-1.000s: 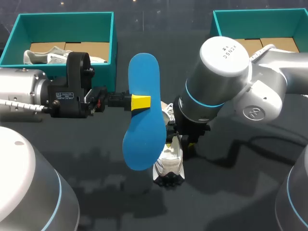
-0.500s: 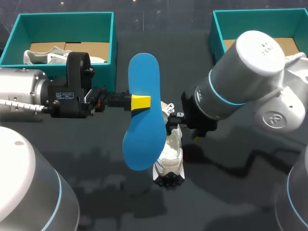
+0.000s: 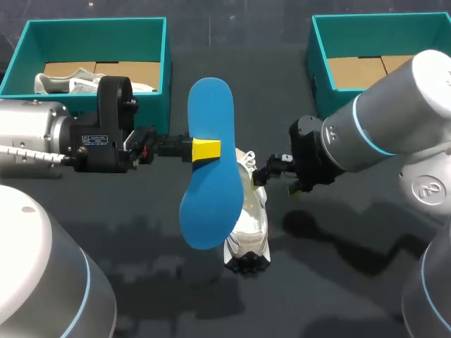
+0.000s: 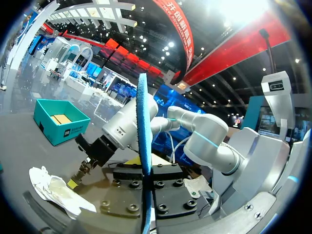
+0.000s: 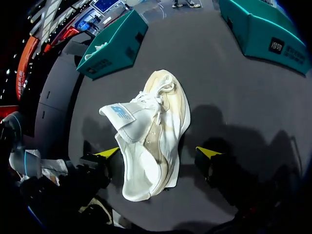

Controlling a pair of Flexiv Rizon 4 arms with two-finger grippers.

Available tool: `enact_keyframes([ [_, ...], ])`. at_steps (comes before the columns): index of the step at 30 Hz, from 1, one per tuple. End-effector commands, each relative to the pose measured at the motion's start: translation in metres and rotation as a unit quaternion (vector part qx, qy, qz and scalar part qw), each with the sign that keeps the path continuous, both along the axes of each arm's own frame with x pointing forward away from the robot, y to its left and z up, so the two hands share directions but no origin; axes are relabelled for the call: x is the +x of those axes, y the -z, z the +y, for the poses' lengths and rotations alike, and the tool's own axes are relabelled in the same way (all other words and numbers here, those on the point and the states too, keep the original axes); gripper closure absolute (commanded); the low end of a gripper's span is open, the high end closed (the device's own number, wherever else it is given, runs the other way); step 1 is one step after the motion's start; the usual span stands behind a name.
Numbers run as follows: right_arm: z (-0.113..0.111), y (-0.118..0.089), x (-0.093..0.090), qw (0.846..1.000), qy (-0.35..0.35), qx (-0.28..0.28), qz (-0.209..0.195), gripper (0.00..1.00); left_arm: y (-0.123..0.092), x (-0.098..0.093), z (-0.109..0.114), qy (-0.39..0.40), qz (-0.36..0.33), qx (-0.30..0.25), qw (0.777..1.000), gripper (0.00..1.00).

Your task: Take the shoe out of the shoebox, open the shoe tongue, remove and reinsert the insole, then place the shoe into the shoebox

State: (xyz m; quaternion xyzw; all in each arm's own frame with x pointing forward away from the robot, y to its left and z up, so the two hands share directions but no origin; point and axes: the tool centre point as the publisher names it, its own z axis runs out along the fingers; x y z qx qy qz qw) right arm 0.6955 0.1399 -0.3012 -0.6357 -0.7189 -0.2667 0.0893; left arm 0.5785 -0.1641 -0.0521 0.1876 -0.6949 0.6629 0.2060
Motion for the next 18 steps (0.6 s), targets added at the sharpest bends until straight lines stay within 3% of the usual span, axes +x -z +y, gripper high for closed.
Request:
enact_keyframes([
  [1,-0.029,-0.032,-0.012,0.995,-0.017,0.101,-0.015,0.00,0.001,0.000,-0.002,0.000,0.000,-0.001,1.000,1.00],
  [3,-0.028,-0.048,-0.013,0.992,-0.034,0.117,-0.027,0.00,0.001,0.000,-0.002,0.000,0.000,-0.001,1.000,1.00],
  [13,-0.028,-0.048,-0.013,0.992,-0.034,0.117,-0.027,0.00,0.001,0.000,-0.002,0.002,-0.019,-0.005,1.000,1.00],
  [18,-0.031,-0.062,-0.006,0.987,-0.017,0.161,0.017,0.00,0.002,0.008,-0.004,-0.007,-0.082,-0.018,0.996,1.00],
])
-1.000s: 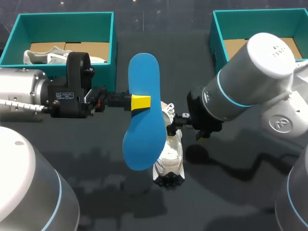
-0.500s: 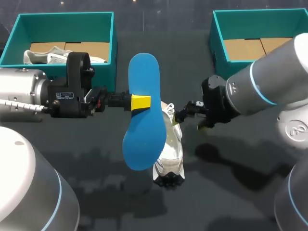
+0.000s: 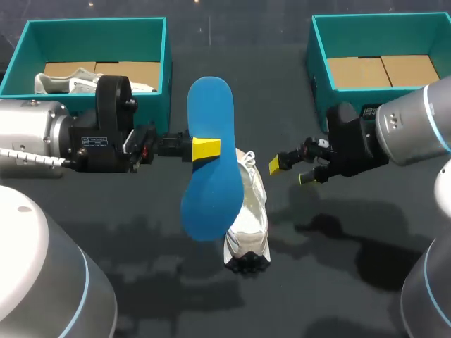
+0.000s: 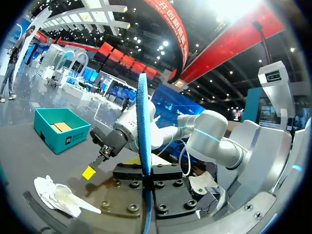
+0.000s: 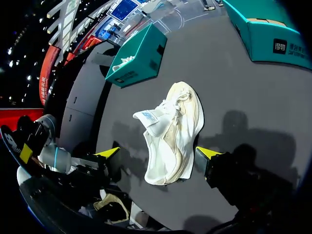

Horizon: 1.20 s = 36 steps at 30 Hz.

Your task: Take the shoe out of the shoebox, open the shoe tongue, remove and reinsert the insole, then place the shoe into the shoebox

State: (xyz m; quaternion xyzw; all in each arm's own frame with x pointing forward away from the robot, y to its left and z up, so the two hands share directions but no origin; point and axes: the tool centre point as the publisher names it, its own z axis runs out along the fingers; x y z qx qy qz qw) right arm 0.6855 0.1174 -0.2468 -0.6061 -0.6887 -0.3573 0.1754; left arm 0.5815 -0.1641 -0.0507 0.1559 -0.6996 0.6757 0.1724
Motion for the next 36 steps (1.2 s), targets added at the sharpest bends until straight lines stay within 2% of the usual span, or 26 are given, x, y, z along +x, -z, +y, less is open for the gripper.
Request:
enact_keyframes([
  [1,-0.009,-0.010,0.005,0.999,-0.006,0.042,0.022,0.00,0.003,0.007,-0.003,-0.006,-0.055,-0.016,0.998,1.00],
  [4,-0.009,-0.020,0.008,0.998,-0.008,0.056,0.026,0.00,0.003,0.015,-0.002,-0.012,-0.129,-0.024,0.991,1.00],
  [6,-0.009,-0.024,0.010,0.997,-0.007,0.062,0.035,0.00,0.004,0.021,-0.002,-0.017,-0.202,-0.033,0.979,1.00],
  [8,-0.009,-0.031,0.011,0.996,-0.014,0.076,0.032,0.00,0.007,0.029,-0.003,-0.029,-0.287,-0.040,0.957,1.00],
  [10,-0.009,-0.038,0.011,0.994,-0.030,0.100,0.025,0.00,0.012,0.041,-0.005,-0.050,-0.387,-0.028,0.920,1.00],
  [19,-0.010,-0.042,0.010,0.994,-0.031,0.103,0.021,0.00,0.012,0.041,-0.005,-0.050,-0.387,-0.028,0.920,1.00],
  [20,-0.010,-0.042,0.010,0.994,-0.031,0.103,0.021,0.00,0.017,0.040,-0.006,-0.058,-0.424,-0.026,0.903,1.00],
  [23,-0.011,-0.044,0.013,0.993,-0.026,0.113,0.032,0.00,0.024,0.043,-0.008,-0.052,-0.456,-0.041,0.888,1.00],
  [27,-0.019,-0.055,0.018,0.988,-0.011,0.145,0.059,0.00,0.032,0.053,-0.011,-0.051,-0.533,-0.051,0.843,1.00],
  [29,-0.019,-0.059,0.021,0.986,-0.015,0.153,0.060,0.00,0.039,0.058,-0.014,-0.036,-0.598,-0.057,0.799,1.00],
  [31,-0.020,-0.064,0.023,0.983,-0.032,0.166,0.066,0.00,0.048,0.061,-0.016,-0.015,-0.681,-0.039,0.731,1.00],
  [36,-0.021,-0.066,0.024,0.985,-0.032,0.158,0.066,0.00,0.048,0.061,-0.016,-0.015,-0.681,-0.039,0.731,1.00],
])
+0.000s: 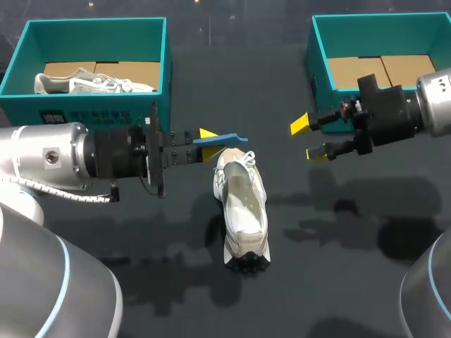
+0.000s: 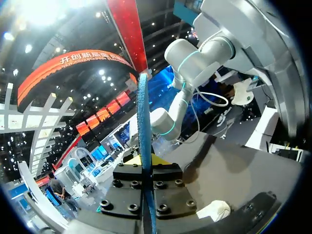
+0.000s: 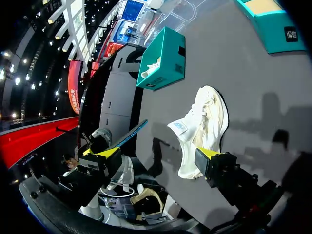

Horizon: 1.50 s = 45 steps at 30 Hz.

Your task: Take the shoe out of the shoebox, open the shoe tongue, remove and reinsert the insole, then place the shoe into the shoebox

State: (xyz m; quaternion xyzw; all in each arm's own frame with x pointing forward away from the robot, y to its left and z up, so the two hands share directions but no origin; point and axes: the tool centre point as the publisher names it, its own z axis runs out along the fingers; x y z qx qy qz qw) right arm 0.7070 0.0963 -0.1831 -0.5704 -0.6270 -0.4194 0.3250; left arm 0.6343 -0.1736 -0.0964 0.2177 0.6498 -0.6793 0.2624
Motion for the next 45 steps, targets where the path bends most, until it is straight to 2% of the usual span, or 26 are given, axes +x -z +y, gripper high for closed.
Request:
enact_keyframes([
  [1,0.000,-0.002,0.002,1.000,-0.003,-0.004,0.002,0.00,0.002,0.009,-0.006,0.016,-0.169,0.011,0.985,1.00],
  [7,0.000,-0.002,0.002,1.000,-0.003,-0.004,0.002,0.00,0.002,0.009,-0.006,0.016,-0.169,0.011,0.985,1.00],
  [13,0.006,-0.003,0.013,0.999,-0.005,0.035,0.023,0.00,0.021,0.023,-0.013,-0.009,-0.262,0.027,0.965,1.00],
  [17,0.010,-0.004,0.018,0.998,-0.004,0.052,0.035,0.00,0.034,0.030,-0.017,-0.013,-0.282,0.036,0.959,1.00],
  [26,0.027,-0.003,0.026,0.996,-0.026,0.077,0.029,0.00,0.055,0.046,-0.031,-0.022,-0.327,0.025,0.945,1.00],
  [39,0.028,-0.001,0.026,0.996,-0.030,0.085,0.027,0.00,0.055,0.046,-0.031,-0.022,-0.327,0.025,0.945,1.00],
  [45,0.043,0.000,0.038,0.994,-0.027,0.094,0.053,0.00,0.069,0.060,-0.044,-0.029,-0.365,0.048,0.929,1.00],
])
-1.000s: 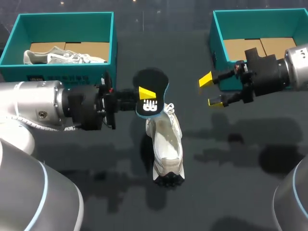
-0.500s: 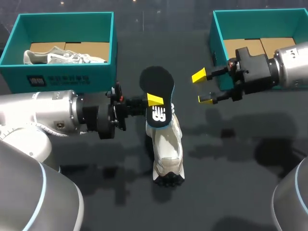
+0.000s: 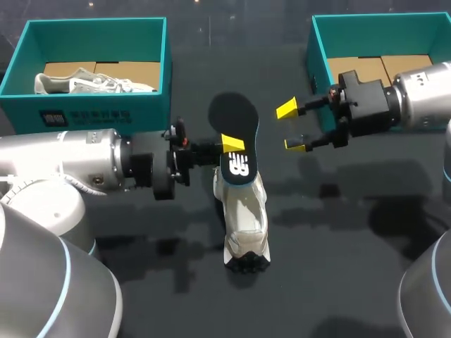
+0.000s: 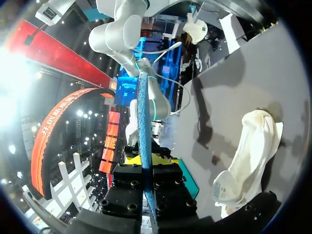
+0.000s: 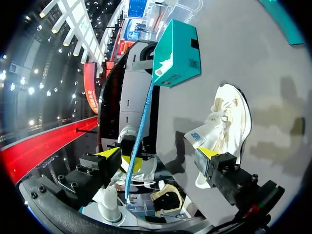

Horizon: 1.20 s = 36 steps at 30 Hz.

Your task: Take the shoe out of the shoebox, open the shoe tongue, remove and reinsert the insole, then place the shoe into the shoebox

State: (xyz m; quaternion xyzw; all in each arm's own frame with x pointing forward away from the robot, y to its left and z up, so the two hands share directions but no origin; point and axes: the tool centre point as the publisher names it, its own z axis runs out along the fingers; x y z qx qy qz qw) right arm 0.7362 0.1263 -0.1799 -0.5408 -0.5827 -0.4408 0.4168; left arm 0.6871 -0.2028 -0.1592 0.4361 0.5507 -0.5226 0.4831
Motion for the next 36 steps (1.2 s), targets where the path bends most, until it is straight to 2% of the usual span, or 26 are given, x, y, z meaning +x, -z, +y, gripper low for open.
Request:
enact_keyframes([
  [1,0.015,0.003,0.009,1.000,-0.004,0.003,0.007,0.00,0.007,0.009,-0.016,-0.002,-0.012,0.004,1.000,1.00],
  [8,0.031,0.002,0.008,1.000,-0.007,0.008,0.009,0.00,0.016,0.016,-0.025,0.002,-0.025,0.016,1.000,1.00],
  [17,0.046,0.013,0.009,0.999,-0.017,0.029,0.021,0.00,0.025,0.027,-0.032,-0.004,-0.031,0.027,0.999,1.00],
  [18,0.048,0.014,0.009,0.999,-0.019,0.033,0.019,0.02,0.026,0.028,-0.033,-0.005,-0.032,0.029,0.999,1.00],
  [21,0.051,0.016,0.010,0.999,-0.024,0.037,0.019,0.20,0.029,0.028,-0.035,-0.004,-0.035,0.034,0.999,1.00],
  [23,0.053,0.016,0.010,0.999,-0.026,0.039,0.020,0.44,0.031,0.029,-0.037,-0.004,-0.037,0.036,0.999,1.00],
  [24,0.053,0.016,0.010,0.999,-0.027,0.040,0.020,0.49,0.032,0.029,-0.037,-0.005,-0.041,0.038,0.998,1.00],
  [36,0.056,0.020,0.013,0.998,-0.027,0.052,0.018,0.58,0.040,0.032,-0.041,-0.027,-0.053,0.037,0.998,1.00],
])
